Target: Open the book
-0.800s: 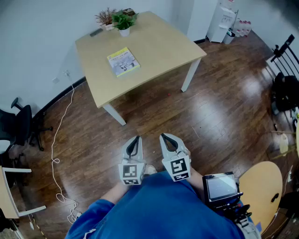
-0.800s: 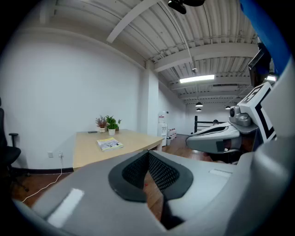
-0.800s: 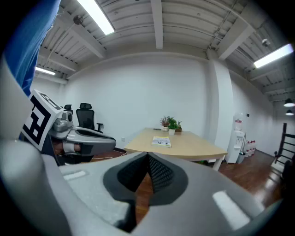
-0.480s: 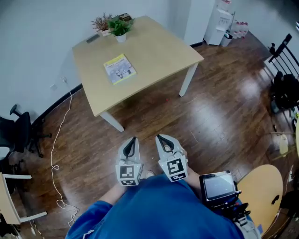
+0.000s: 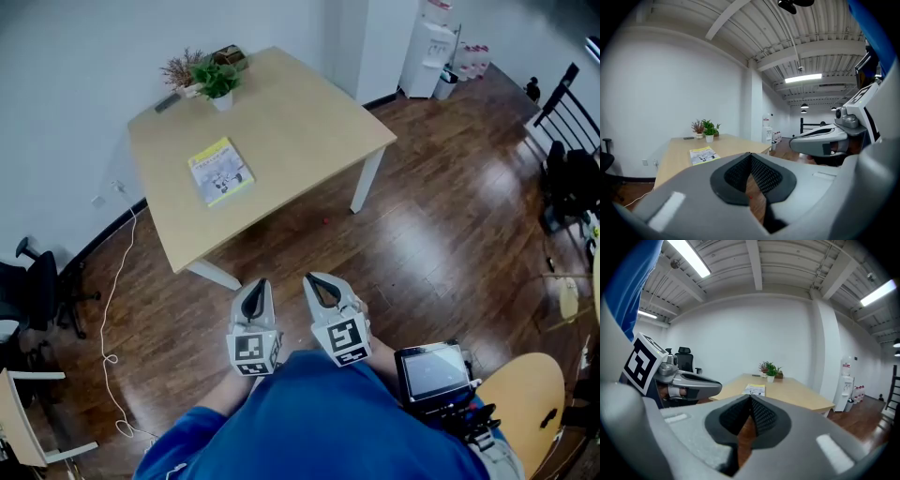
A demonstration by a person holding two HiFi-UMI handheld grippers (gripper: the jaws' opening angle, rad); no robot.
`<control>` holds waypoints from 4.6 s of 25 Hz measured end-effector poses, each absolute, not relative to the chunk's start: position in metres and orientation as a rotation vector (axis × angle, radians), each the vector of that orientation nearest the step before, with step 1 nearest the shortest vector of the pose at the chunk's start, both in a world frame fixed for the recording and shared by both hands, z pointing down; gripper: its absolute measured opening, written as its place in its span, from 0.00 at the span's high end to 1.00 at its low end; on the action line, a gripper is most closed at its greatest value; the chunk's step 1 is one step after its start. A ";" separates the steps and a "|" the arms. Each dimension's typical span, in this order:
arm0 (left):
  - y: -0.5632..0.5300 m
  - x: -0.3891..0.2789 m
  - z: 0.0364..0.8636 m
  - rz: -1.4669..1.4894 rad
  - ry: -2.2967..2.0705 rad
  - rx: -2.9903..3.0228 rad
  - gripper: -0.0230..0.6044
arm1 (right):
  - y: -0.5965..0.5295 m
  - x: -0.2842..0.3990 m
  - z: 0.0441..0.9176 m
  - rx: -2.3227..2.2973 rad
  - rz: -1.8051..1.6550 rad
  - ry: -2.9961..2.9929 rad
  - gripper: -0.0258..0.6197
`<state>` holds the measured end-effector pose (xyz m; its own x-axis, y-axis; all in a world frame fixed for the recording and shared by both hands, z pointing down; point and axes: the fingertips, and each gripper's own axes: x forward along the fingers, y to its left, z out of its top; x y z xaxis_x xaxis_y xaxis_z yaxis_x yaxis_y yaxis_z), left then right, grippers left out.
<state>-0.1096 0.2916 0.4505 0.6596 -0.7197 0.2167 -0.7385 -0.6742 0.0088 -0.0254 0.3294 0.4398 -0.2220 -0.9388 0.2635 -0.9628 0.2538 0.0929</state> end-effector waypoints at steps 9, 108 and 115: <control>0.238 -0.074 0.452 0.338 -1.354 2.695 0.95 | 0.269 0.014 0.448 1.667 0.174 -2.352 0.96; -0.221 -0.016 0.621 1.044 -1.466 2.088 0.80 | -0.215 0.074 0.572 1.235 0.632 -2.432 0.96; -0.238 -0.018 0.651 1.224 -1.496 1.967 0.72 | -0.232 0.090 0.586 1.222 0.679 -2.432 0.96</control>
<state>-0.0179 -0.2384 0.6512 0.0531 -0.5795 0.8132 -0.9121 -0.3597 -0.1967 0.0901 -0.2319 0.5863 -0.5749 -0.6541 0.4915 -0.8141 0.5171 -0.2642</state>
